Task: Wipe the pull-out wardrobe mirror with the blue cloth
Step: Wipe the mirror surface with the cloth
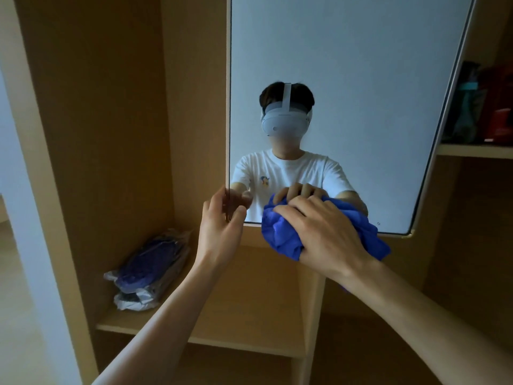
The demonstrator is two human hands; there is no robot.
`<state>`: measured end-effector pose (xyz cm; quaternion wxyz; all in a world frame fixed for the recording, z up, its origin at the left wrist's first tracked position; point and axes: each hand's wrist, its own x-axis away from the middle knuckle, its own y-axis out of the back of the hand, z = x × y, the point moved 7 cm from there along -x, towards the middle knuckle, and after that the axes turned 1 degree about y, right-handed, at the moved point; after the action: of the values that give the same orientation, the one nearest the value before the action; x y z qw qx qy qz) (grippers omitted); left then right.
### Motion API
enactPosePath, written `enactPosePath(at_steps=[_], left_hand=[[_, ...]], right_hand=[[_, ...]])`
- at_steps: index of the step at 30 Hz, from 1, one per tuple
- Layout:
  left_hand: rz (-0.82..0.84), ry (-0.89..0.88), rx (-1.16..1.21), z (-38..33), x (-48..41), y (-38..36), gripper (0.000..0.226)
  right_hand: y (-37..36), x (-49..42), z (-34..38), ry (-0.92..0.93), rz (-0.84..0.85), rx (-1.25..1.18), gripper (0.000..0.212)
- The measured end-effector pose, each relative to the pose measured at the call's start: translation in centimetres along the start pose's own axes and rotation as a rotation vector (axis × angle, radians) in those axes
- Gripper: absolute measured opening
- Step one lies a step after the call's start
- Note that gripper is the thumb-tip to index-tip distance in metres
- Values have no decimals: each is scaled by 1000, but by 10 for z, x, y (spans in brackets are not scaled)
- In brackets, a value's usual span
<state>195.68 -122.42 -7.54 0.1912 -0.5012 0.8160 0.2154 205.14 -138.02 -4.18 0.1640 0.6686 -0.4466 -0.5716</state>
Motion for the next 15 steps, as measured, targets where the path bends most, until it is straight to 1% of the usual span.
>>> enactPosePath(at_steps=[2,4,6,11,15], left_hand=[[-6,9,-1,-2,3,-2,41],[-21,22,-16,-5,6,-5,48],[-35,19,-25,-8,7,-7,49],[-61,9,-16,-11,9,-9,46],[-96,3,-14,-9,12,-12,47]], right_hand=[[12,-4,-9,-19,-27,37,49],[28,-11,-19,-44,-89,74,51],[45,-19,-30,-64,-145,93,52],[73,-33,-50,-98,-212,95,53],[62,-26,-46,-67,-187,147,49]])
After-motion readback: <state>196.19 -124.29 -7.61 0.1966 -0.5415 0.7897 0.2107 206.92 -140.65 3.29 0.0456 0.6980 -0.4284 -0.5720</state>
